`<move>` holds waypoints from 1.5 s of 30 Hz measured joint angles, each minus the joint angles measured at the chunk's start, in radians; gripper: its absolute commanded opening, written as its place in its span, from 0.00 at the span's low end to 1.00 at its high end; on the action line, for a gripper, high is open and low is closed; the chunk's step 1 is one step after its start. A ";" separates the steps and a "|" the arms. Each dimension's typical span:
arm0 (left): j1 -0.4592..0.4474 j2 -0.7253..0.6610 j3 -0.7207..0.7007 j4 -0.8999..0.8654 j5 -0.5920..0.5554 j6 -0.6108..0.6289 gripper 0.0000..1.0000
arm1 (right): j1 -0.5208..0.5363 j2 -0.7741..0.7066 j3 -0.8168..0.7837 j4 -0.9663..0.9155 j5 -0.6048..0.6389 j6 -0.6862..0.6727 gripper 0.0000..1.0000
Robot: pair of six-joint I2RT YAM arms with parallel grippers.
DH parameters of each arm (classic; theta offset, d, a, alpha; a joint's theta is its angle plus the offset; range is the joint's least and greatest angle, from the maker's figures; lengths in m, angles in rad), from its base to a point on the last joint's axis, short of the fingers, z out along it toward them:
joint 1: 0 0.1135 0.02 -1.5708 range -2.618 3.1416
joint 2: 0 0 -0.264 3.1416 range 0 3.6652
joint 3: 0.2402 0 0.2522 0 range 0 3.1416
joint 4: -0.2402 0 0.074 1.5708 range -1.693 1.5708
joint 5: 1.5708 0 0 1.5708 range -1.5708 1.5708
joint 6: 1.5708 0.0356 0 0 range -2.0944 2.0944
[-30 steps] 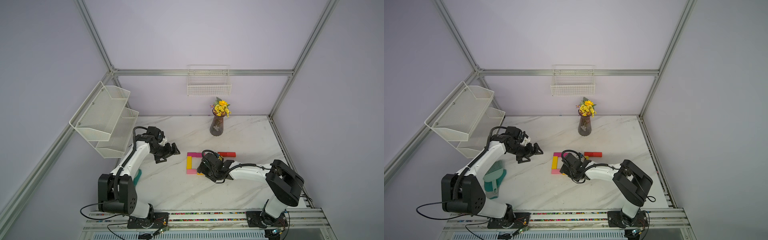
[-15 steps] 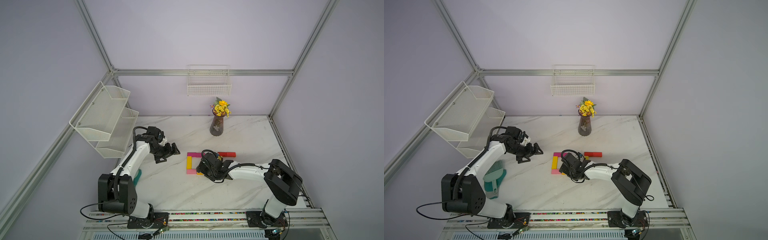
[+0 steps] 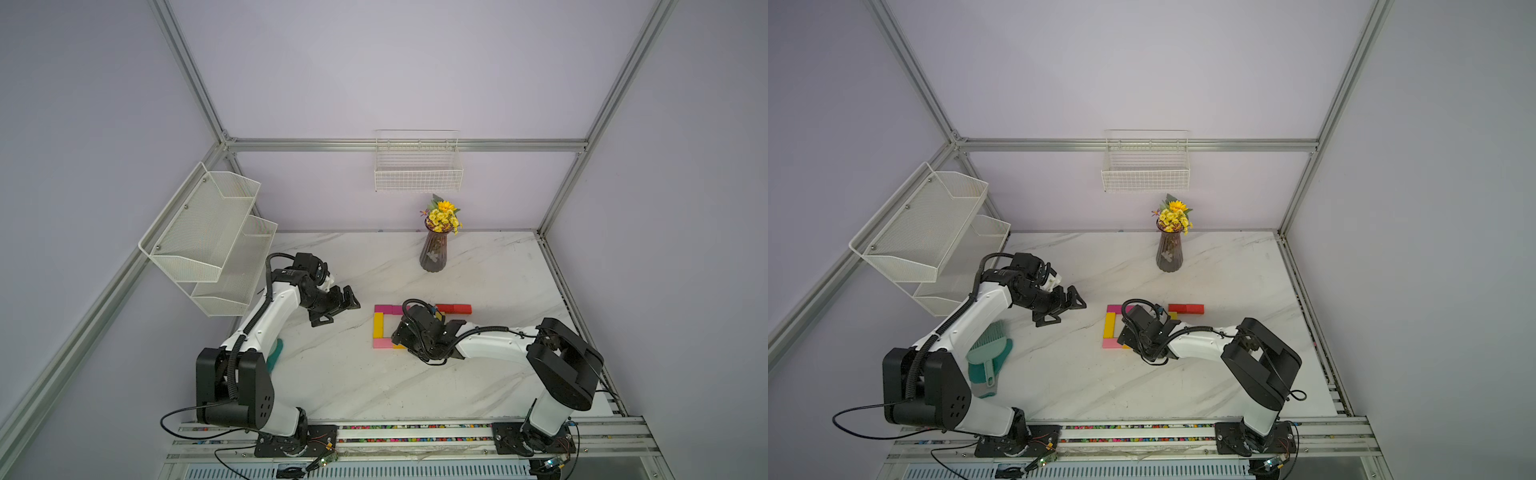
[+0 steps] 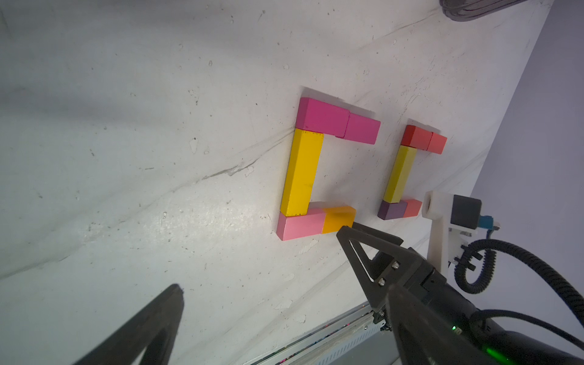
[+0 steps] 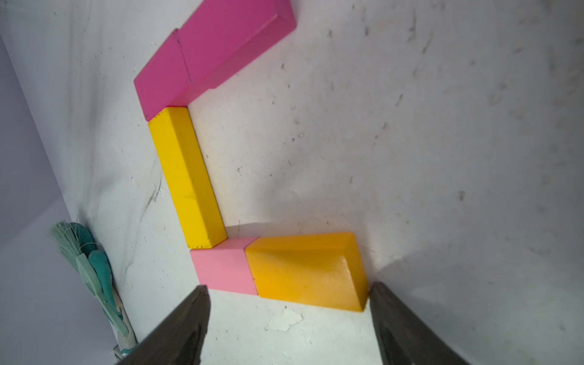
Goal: Assemble the letter c with building blocks
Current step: Assemble the building block at the center of the board, then reset both arms
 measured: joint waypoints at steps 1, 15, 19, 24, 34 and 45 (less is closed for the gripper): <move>0.000 0.000 0.000 0.000 0.000 0.000 1.00 | 0.000 0.000 0.000 0.000 0.000 0.000 0.82; 0.000 -0.035 0.030 0.002 -0.035 -0.015 1.00 | -0.010 -0.289 0.021 -0.156 0.043 -0.046 0.97; 0.000 -0.171 0.042 0.051 -0.142 -0.052 1.00 | -0.095 -0.397 0.122 -0.269 0.092 -0.143 0.97; 0.000 -0.436 -0.039 0.223 -0.387 -0.087 1.00 | -0.345 -0.489 0.185 -0.343 0.229 -0.305 0.97; 0.000 -0.822 -0.591 0.716 -0.753 0.040 1.00 | -0.697 -0.586 -0.101 -0.163 0.592 -0.679 0.97; 0.002 -0.419 -0.831 1.302 -0.907 0.298 1.00 | -0.795 -0.204 -0.419 0.518 0.499 -1.015 0.97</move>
